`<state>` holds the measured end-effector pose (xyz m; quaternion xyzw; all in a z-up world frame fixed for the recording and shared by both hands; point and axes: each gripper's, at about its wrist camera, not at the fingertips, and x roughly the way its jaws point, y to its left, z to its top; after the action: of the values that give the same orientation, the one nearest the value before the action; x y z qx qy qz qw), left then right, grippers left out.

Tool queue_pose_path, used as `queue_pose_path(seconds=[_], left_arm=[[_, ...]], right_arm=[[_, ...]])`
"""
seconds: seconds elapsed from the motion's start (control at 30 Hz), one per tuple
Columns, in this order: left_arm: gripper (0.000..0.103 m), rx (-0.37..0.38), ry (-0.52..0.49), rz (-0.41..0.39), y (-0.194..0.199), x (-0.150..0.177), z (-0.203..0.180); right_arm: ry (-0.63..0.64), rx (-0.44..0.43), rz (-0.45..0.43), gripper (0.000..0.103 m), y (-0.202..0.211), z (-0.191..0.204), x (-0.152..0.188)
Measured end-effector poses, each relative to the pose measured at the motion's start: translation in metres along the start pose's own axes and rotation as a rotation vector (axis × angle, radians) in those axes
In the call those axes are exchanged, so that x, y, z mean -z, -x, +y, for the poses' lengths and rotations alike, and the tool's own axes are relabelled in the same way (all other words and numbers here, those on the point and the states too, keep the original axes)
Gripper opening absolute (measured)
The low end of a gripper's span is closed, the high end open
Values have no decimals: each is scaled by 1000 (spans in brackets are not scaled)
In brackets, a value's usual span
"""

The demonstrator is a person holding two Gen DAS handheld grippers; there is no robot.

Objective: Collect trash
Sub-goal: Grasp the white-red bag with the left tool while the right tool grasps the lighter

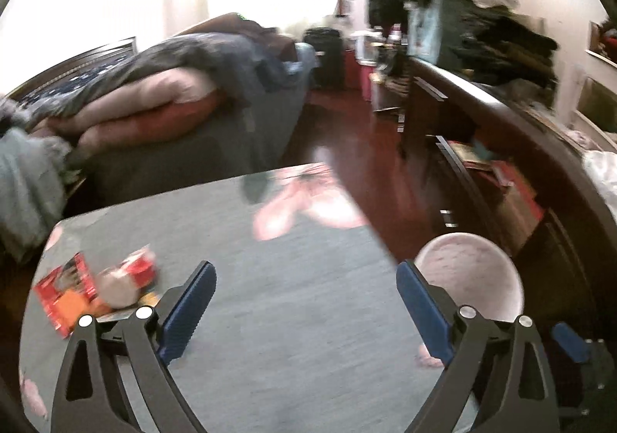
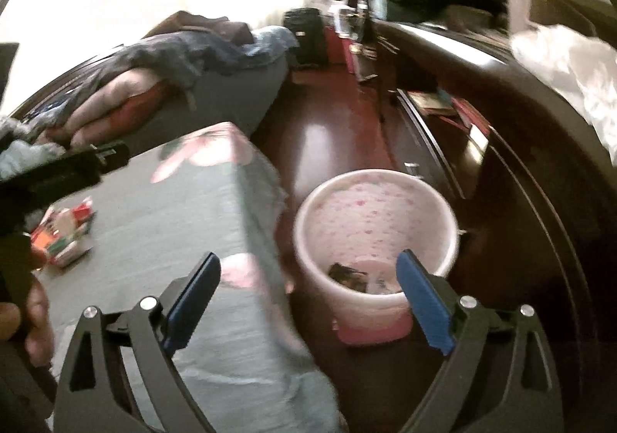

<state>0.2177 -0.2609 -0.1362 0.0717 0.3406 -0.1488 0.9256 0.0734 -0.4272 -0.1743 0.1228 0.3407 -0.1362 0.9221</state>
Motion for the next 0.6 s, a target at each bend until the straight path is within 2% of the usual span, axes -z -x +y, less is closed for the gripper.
queue_pose_path(seconds=[0.17,0.3,0.33,0.5,0.6], left_arm=[[95,-80,80,31,-5,8,52],[95,-163,121,59,-26,6,95],[95,-183,127,86,-35,5,108],[94,-161,164,163,-71,2,145],[89,-161,154,203,-89,4,156]], right_arm=[[70,-50,13,93,4,36,2],[120,-101,19,93,6,66,4],[128,-108,22,93,6,72,4],[193,-131,32,93,1,105,5],[217,-145,41,93,-5,120,4]])
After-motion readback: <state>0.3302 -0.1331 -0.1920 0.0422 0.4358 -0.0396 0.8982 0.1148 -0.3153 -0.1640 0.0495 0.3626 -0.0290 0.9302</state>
